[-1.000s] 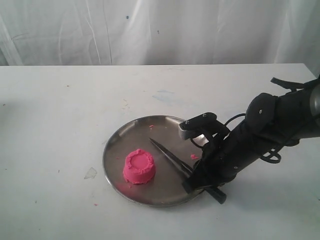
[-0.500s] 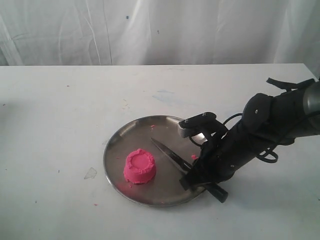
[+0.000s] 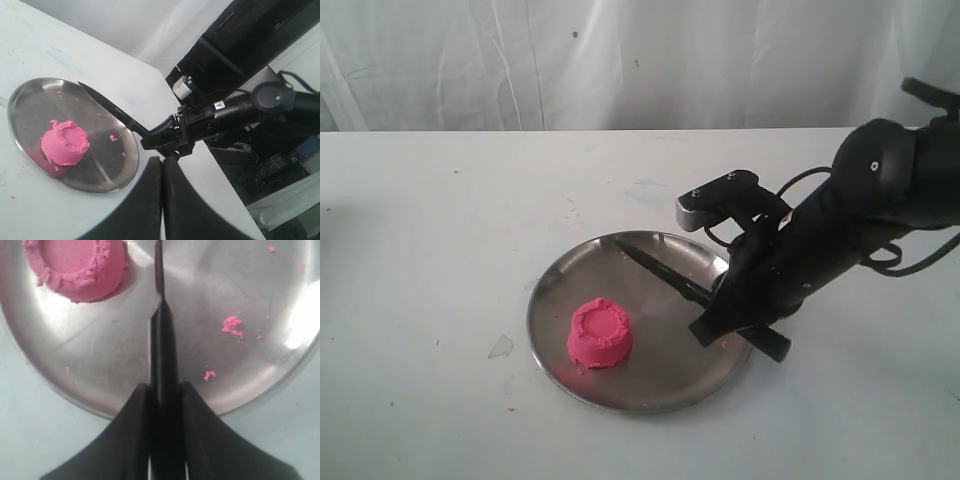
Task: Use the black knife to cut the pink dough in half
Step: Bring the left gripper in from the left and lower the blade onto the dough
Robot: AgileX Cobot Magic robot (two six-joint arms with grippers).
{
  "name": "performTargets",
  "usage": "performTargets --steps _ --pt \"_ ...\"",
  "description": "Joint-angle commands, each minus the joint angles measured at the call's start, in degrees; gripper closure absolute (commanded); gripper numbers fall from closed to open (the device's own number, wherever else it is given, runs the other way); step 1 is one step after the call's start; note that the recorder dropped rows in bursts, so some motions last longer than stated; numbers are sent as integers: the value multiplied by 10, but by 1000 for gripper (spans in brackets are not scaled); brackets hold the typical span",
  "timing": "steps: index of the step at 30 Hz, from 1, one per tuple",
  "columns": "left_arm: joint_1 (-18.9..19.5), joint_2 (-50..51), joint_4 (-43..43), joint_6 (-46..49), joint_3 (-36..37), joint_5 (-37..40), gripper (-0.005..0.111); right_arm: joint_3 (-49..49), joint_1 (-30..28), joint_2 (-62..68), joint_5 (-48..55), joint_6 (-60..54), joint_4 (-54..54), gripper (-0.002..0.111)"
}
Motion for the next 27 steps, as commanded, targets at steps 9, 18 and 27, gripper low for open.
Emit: performTargets --steps 9,18,27 --pt "-1 271 61 181 -134 23 107 -72 124 -7 75 174 -214 108" --pt "-2 587 -116 384 -228 -40 107 -72 135 33 35 218 -221 108" --pt "-74 744 -190 525 -291 -123 107 -72 135 60 19 218 -223 108"
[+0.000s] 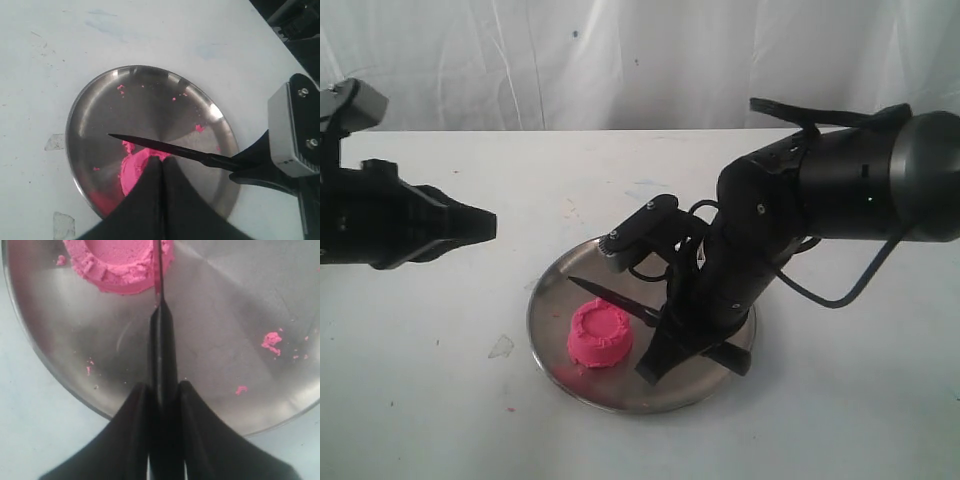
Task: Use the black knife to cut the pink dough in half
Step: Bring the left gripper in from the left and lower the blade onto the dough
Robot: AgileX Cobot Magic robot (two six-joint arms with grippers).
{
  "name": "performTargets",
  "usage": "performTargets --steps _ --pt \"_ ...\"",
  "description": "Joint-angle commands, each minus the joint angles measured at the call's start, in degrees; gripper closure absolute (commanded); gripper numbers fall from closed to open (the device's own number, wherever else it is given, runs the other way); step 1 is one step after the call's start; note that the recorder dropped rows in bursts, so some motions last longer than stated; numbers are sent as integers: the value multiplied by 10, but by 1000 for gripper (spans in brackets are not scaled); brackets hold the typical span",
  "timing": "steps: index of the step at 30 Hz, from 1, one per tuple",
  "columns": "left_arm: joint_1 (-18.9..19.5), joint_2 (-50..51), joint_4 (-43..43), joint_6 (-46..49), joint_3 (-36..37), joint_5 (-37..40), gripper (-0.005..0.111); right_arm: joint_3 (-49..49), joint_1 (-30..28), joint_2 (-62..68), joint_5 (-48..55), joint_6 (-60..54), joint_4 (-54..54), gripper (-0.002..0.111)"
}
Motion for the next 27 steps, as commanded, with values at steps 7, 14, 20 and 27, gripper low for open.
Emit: performTargets --steps 7,14,20,27 --pt "-35 142 -28 36 -64 -32 107 -8 0 10 -21 3 -2 108" --pt "-35 210 -38 36 -96 -14 107 -8 0 10 -1 3 2 108" --pt "-35 216 -49 48 -97 -19 107 -8 18 9 -2 1 2 108" --pt "-35 216 -49 49 -97 -15 107 -8 34 9 -6 1 2 108"
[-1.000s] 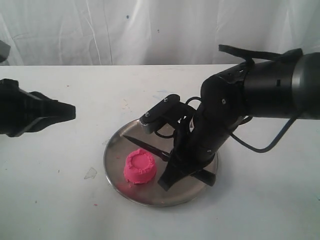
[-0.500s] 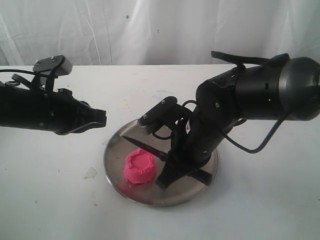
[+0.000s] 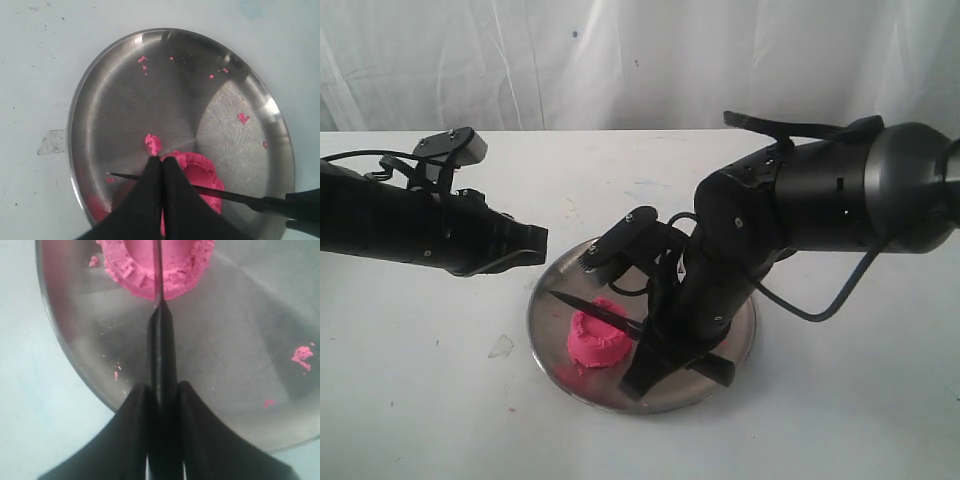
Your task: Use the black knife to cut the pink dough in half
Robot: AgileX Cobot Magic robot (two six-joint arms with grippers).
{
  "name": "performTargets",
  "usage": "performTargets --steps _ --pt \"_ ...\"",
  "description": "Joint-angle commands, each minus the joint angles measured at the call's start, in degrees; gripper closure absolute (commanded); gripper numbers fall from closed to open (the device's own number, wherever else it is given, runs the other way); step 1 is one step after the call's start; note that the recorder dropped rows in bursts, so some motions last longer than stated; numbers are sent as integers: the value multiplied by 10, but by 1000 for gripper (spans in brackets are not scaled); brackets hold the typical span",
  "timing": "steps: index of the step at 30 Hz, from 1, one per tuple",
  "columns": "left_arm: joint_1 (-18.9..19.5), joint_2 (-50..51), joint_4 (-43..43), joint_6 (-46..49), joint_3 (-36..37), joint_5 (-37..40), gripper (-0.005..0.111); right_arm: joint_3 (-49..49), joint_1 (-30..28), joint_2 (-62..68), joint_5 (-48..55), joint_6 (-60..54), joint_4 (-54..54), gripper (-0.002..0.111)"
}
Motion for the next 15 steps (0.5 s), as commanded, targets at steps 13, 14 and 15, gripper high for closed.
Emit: performTargets --steps 13,14,15 --pt "-18 5 -13 14 -4 18 107 -3 5 0 -6 38 -54 108" --pt "-22 9 -13 14 -4 14 107 -3 5 0 -6 38 -54 108" --pt "-23 14 -13 14 -4 8 107 -3 5 0 -6 38 -54 108"
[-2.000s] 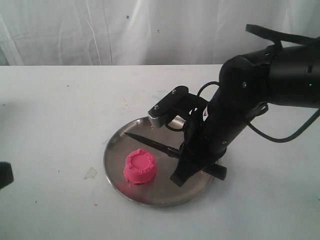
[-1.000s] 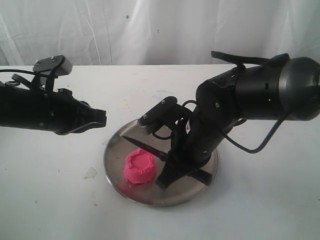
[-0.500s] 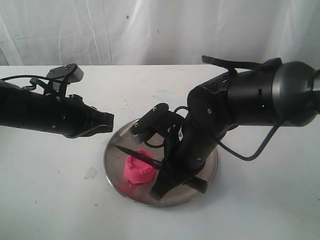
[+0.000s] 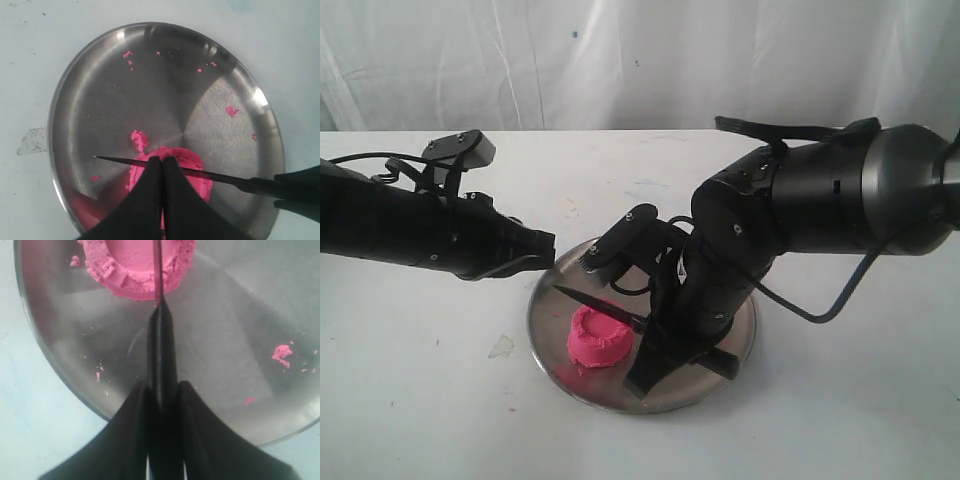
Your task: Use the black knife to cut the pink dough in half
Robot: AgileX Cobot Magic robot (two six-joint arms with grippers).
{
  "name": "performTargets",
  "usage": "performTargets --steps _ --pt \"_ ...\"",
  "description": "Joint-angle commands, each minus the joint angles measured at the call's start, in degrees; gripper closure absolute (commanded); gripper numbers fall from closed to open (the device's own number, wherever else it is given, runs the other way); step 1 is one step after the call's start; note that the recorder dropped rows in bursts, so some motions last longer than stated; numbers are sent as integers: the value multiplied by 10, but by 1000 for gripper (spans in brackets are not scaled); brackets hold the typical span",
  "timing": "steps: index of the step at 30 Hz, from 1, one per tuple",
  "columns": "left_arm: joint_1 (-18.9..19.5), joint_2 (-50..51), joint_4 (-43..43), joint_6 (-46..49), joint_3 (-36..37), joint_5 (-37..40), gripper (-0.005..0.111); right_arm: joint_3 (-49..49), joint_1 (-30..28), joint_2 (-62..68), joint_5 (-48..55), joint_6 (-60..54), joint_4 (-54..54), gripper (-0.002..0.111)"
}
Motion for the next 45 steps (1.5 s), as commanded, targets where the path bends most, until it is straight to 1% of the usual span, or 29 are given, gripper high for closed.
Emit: performTargets --steps 1,4,10,17,26,29,38,45 --pt "-12 17 -11 4 -4 -3 107 -2 0 0 1 6 -4 108" --pt "-15 33 -20 5 -9 -5 107 3 0 0 1 4 3 108" --pt "-15 53 -28 5 -44 0 107 24 0 0 -13 2 5 108" --pt "-15 56 -28 5 -43 1 107 24 0 1 -39 2 5 108" --pt "-15 56 -28 5 -43 2 107 23 0 27 -34 -2 11 108" --pt "-15 58 -28 8 -43 14 107 22 0 27 -34 -2 11 108" --pt "-15 112 -28 30 -43 24 107 22 0 27 -31 -5 11 108" --pt "-15 118 -29 30 -47 17 107 22 0 27 -31 -6 11 108"
